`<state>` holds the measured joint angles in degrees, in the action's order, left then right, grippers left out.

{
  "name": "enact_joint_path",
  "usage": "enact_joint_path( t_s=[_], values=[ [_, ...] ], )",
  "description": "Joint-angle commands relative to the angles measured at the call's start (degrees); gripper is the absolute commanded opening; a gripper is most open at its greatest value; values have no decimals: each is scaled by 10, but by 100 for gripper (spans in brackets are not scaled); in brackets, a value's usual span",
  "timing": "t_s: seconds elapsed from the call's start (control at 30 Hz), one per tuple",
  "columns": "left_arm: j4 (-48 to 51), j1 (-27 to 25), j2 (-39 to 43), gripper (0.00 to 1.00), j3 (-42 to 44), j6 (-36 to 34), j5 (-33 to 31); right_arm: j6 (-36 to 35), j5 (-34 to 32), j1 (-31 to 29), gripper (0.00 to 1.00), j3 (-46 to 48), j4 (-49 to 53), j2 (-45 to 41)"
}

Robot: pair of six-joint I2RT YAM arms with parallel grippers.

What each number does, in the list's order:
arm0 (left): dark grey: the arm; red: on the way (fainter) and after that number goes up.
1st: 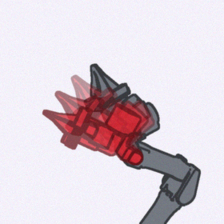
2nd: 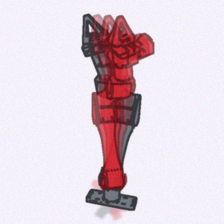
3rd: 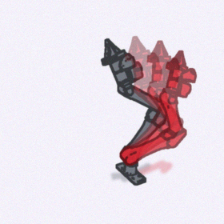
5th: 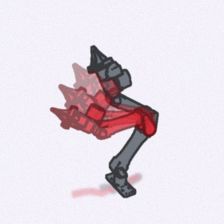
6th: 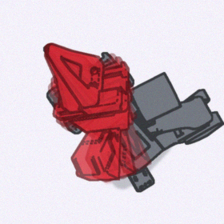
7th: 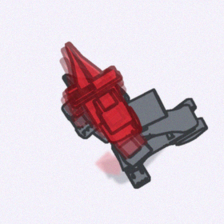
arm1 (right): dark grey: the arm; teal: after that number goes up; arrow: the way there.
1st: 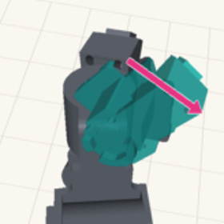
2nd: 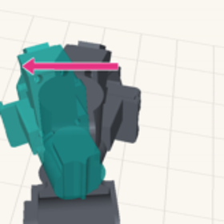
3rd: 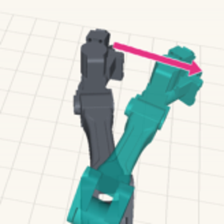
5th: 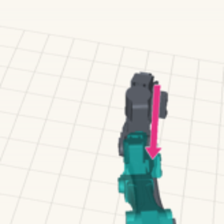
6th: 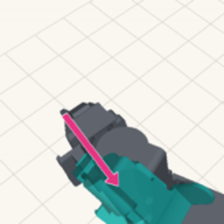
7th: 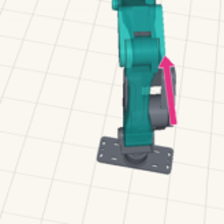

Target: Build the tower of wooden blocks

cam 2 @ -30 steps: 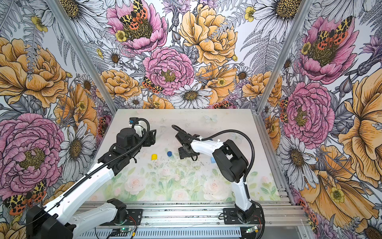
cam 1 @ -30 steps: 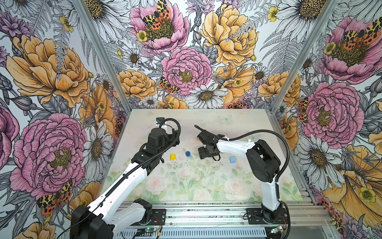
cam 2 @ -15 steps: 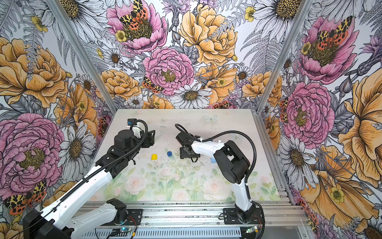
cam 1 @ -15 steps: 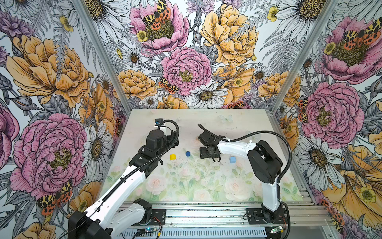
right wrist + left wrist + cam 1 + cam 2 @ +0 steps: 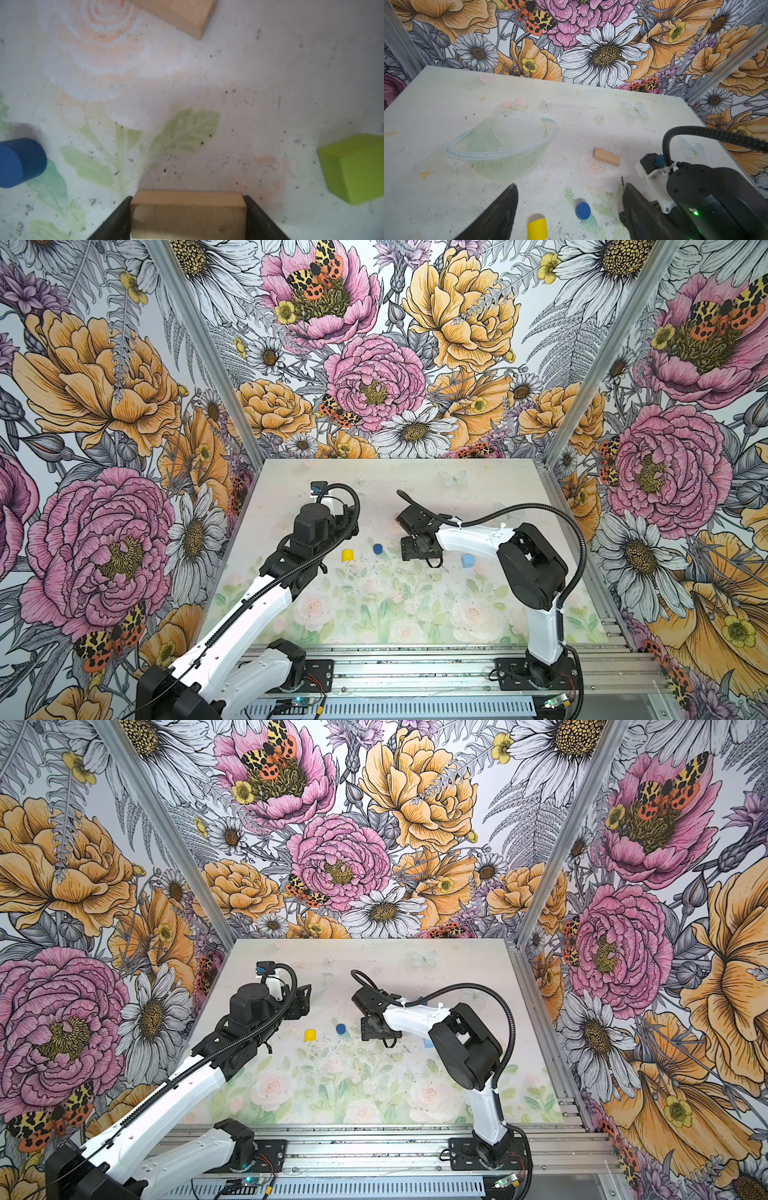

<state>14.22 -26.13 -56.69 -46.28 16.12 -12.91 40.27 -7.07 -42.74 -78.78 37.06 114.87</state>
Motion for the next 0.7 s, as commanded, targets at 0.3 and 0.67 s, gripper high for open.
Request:
enact_joint_path(
  t_s=[0.3, 0.67],
  values=[
    [2, -6, 15, 80, 8, -9, -16, 13, 7, -10, 93, 16, 27, -7],
    [4, -6, -1, 80, -3, -11, -20, 2, -4, -6, 95, 14, 27, -80]
  ],
)
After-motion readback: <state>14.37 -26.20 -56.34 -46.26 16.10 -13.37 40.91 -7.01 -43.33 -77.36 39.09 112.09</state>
